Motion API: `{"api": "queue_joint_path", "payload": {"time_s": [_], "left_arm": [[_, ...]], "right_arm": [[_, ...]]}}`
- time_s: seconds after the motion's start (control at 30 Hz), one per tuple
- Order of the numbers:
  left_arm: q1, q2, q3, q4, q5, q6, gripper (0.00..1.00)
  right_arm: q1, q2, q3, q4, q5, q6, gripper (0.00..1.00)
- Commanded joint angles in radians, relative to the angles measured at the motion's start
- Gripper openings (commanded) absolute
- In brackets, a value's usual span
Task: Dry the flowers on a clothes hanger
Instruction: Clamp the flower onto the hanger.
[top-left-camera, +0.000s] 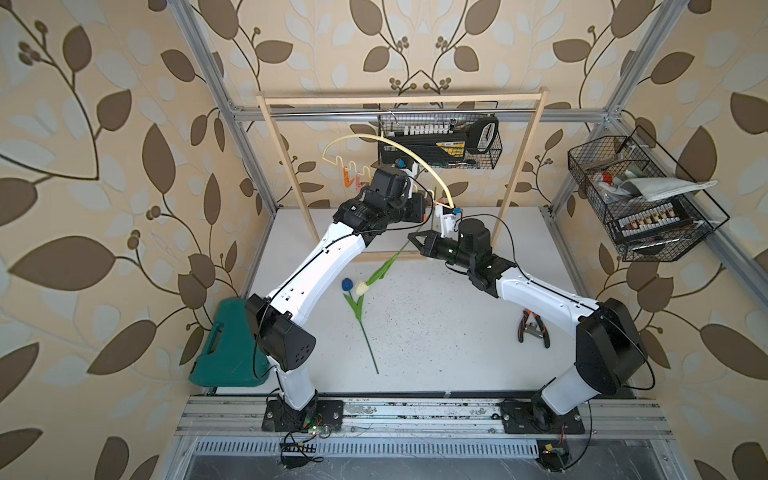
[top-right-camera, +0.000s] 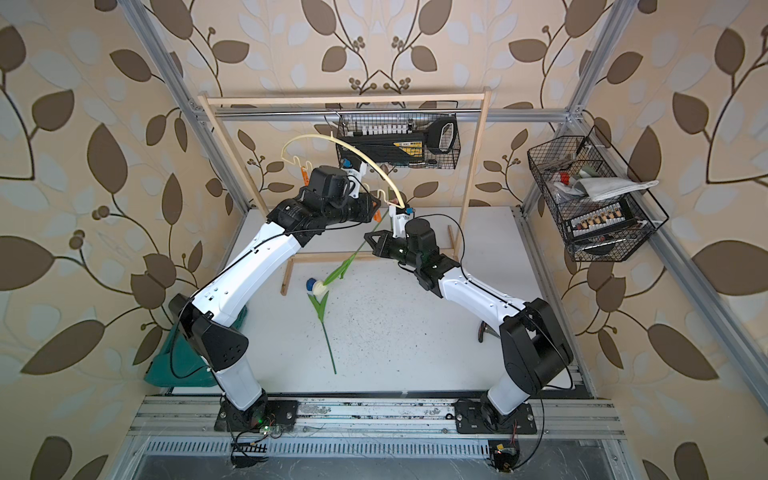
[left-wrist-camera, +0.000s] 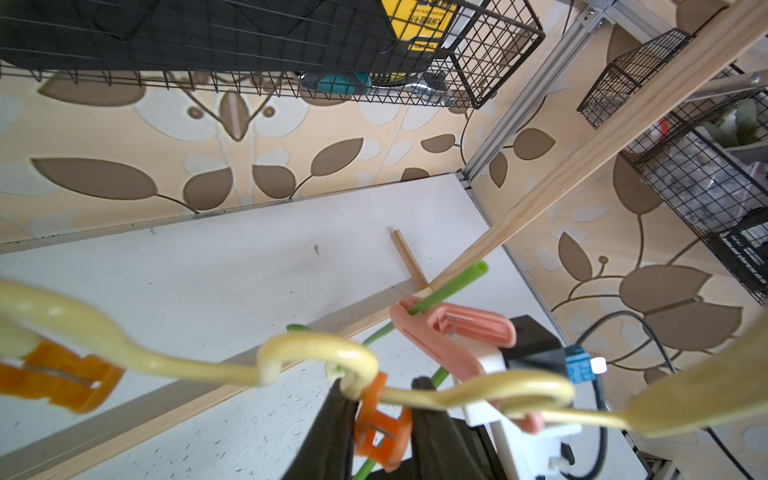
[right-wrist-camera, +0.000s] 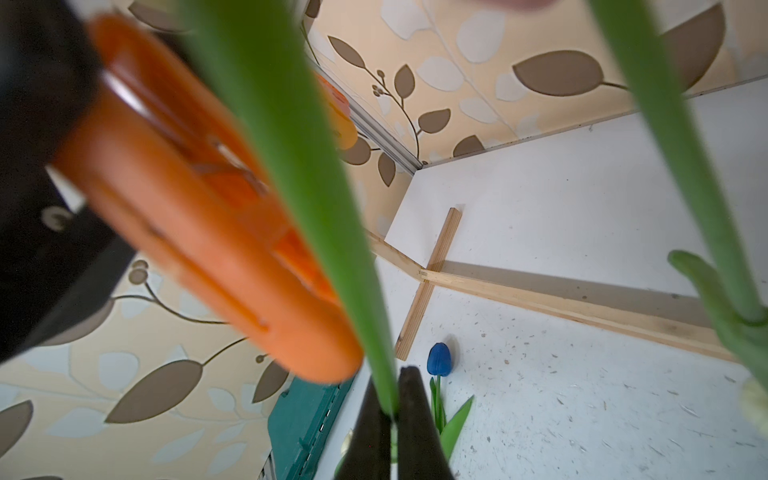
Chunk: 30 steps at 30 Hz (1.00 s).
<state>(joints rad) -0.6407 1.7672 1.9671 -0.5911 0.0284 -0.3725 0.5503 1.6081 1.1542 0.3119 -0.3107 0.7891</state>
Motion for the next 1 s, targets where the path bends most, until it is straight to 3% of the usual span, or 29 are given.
{"api": "queue_joint_path", "payload": {"time_s": [0.0, 0.97], "left_arm": [[0.01, -0.033, -0.007, 0.03, 0.012, -0.017, 0.25], [0.014, -0.034, -0.043, 0.071, 0.013, -0.02, 0.22]], "right_arm": [[-0.002, 0.009, 0.045, 0.048, -0.038, 0.014, 0.0], [-0.002, 0.044, 0.045, 0.139, -0.14, 0.056, 0.0]]}}
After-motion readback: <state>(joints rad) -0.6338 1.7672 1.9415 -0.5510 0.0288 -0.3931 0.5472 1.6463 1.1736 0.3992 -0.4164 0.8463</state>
